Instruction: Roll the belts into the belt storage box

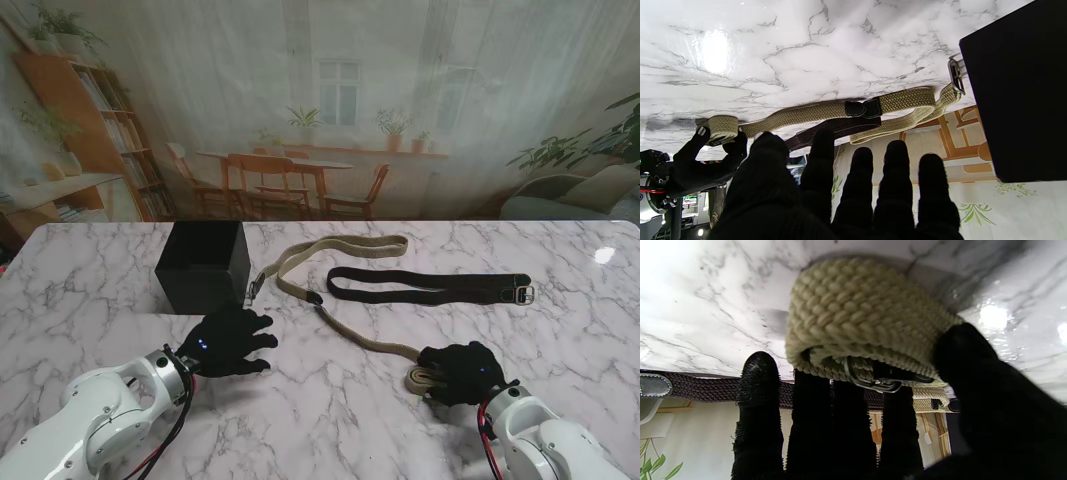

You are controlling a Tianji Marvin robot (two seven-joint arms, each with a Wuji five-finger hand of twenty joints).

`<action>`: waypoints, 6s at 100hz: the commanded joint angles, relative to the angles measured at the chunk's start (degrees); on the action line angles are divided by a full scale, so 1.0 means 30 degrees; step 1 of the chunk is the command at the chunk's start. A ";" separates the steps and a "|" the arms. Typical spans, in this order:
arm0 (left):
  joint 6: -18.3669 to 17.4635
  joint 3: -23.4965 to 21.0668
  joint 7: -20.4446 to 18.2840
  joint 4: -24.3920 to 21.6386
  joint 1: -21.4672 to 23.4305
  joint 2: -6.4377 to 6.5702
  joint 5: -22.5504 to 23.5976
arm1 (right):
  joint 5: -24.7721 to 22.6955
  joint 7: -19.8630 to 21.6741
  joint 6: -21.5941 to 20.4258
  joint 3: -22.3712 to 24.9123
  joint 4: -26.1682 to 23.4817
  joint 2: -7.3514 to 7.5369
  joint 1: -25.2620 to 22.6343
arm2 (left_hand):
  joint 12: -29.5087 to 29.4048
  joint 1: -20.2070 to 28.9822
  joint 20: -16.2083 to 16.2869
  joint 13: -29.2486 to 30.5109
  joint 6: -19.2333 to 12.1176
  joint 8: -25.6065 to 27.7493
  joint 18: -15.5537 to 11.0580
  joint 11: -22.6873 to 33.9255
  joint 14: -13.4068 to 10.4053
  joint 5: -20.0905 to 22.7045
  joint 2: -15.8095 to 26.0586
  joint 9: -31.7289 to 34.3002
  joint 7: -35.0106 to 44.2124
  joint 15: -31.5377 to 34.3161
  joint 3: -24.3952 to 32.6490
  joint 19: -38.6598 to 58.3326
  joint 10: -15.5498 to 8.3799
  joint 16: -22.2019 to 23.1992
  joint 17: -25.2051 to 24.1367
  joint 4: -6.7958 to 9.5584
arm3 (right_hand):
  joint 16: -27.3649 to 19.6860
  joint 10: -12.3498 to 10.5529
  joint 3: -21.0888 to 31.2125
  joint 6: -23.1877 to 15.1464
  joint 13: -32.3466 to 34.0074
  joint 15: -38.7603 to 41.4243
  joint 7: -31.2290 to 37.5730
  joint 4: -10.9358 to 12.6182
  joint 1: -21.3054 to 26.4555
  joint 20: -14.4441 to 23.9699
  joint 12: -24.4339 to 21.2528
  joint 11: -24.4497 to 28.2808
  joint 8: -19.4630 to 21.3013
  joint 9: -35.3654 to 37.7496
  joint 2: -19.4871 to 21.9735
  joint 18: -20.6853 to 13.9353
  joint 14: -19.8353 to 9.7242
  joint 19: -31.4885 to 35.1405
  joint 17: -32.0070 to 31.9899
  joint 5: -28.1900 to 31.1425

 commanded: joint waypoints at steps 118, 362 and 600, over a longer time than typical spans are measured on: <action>-0.0013 0.0071 -0.0060 0.0091 -0.0042 -0.0010 0.0153 | 0.2150 0.0074 -0.0471 -0.0497 0.1070 -0.0282 0.0454 | -0.0220 0.0136 -0.0250 -0.0248 0.0087 0.0149 0.0773 -0.0302 -0.0051 0.0026 0.0441 -0.0678 -0.0122 -0.0413 -0.0213 -0.0536 0.0009 -0.0084 -0.0333 0.0127 | 0.0015 -0.0368 0.0238 -0.6708 0.3711 0.1826 -0.2332 0.3511 0.6694 0.0641 0.0718 0.1906 -0.3050 0.4104 0.7531 0.3457 0.1149 -0.0868 -0.0178 -0.0101; 0.0008 0.0005 -0.0248 -0.0065 -0.0008 -0.0001 0.0237 | -0.0787 0.5343 -0.0099 0.0693 -0.1773 0.0295 -0.0728 | -0.0229 0.0217 -0.0232 -0.0226 0.0108 0.0282 0.0786 -0.0265 -0.0063 0.0094 0.0360 -0.0705 -0.0065 -0.0396 -0.0204 -0.0511 0.0001 -0.0085 -0.0349 0.0125 | -0.3531 0.2817 0.1869 -0.0233 -0.6909 -0.4132 0.7030 0.1132 0.1061 -0.0779 -0.5239 -0.6787 -0.1327 -0.8997 -0.1061 0.1134 0.1402 -0.3895 -0.4509 0.4905; 0.0077 0.0008 -0.0142 -0.0049 0.0013 0.0002 0.0321 | -0.2118 -0.2334 0.0285 0.0878 0.0589 0.0041 -0.0747 | -0.0224 0.0197 -0.0241 -0.0202 0.0124 0.0229 0.0797 -0.0233 -0.0063 0.0077 0.0367 -0.0663 -0.0059 -0.0384 -0.0210 -0.0517 -0.0034 -0.0078 -0.0354 0.0123 | 0.0533 -0.1818 -0.5020 0.1654 0.2400 0.2165 -0.2273 0.3160 -0.3432 0.0060 -0.0653 0.1389 -0.4175 0.3910 0.1928 -0.0003 -0.0031 0.0051 -0.1228 -0.4539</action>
